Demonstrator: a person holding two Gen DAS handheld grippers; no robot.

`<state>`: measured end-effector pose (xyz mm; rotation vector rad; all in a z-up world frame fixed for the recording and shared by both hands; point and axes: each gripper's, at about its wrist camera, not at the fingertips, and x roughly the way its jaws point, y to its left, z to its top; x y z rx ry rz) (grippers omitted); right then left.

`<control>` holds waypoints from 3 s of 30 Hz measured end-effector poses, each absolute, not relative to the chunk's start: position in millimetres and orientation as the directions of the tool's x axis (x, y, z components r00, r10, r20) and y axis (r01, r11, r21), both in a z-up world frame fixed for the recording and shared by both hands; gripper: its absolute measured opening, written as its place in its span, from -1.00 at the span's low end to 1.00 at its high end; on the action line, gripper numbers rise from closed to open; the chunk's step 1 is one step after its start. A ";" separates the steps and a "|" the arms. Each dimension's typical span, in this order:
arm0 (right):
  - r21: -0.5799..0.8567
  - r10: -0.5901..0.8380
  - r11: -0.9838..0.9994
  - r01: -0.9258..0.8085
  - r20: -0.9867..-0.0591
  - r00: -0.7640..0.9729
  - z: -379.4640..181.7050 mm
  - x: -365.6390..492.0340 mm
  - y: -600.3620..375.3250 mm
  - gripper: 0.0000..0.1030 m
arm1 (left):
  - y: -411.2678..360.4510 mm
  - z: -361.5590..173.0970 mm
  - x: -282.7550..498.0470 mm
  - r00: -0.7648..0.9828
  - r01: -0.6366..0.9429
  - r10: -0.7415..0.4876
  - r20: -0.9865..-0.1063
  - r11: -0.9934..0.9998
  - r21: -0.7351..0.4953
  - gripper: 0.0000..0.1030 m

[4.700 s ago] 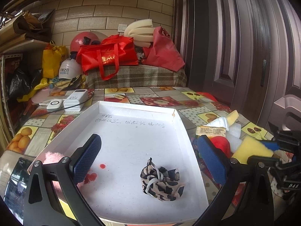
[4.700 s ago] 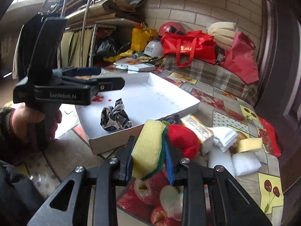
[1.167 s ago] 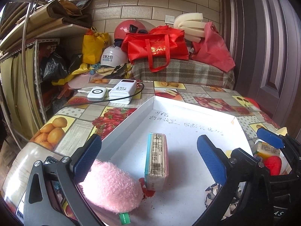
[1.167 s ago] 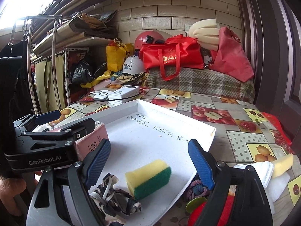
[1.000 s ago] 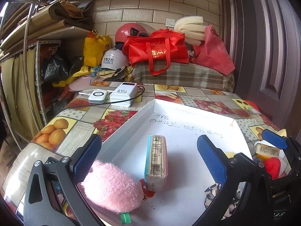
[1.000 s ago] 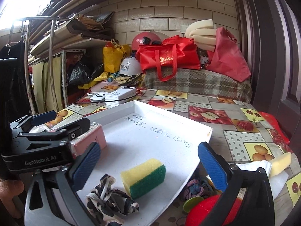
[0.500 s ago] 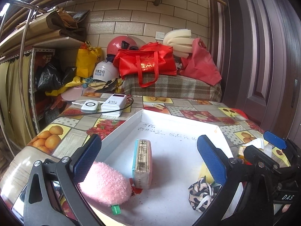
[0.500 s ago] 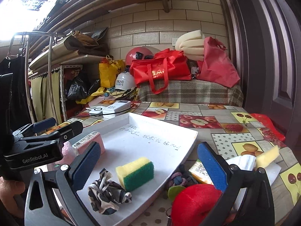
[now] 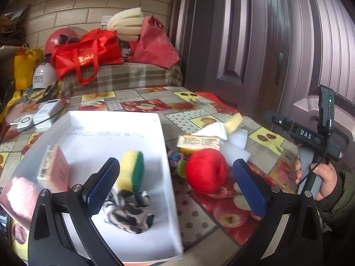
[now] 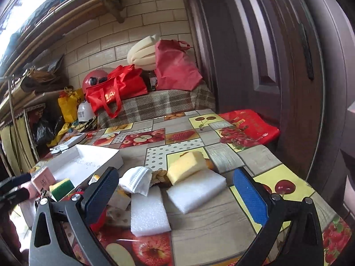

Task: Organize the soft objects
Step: 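Grasp the red ball with the left gripper, then carry the red ball toward the tray with the left gripper while the right gripper grasps the yellow foam sponge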

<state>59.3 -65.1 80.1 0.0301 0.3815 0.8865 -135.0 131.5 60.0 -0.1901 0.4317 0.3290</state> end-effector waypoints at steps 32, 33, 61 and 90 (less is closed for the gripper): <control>0.165 0.660 0.658 -0.734 -0.597 0.457 57.0 135.6 19.3 0.20 | 64.9 24.5 -33.9 0.718 -0.252 0.159 -0.677 0.967 -0.041 0.67; 0.166 0.658 0.650 -0.741 -0.609 0.442 54.7 136.1 21.6 -0.01 | 66.5 21.6 -31.5 0.706 -0.253 0.152 -0.692 0.966 -0.045 0.66; 0.227 0.836 0.544 -0.808 -0.226 0.500 93.1 20.0 -70.7 -0.21 | 77.9 60.4 -122.2 0.877 -0.340 0.317 -0.361 0.940 0.000 0.15; 0.079 0.908 0.266 -0.961 -0.357 0.221 75.7 -62.1 26.8 -0.22 | 201.2 52.7 -218.6 0.732 -0.662 0.604 -0.315 0.740 -0.120 0.16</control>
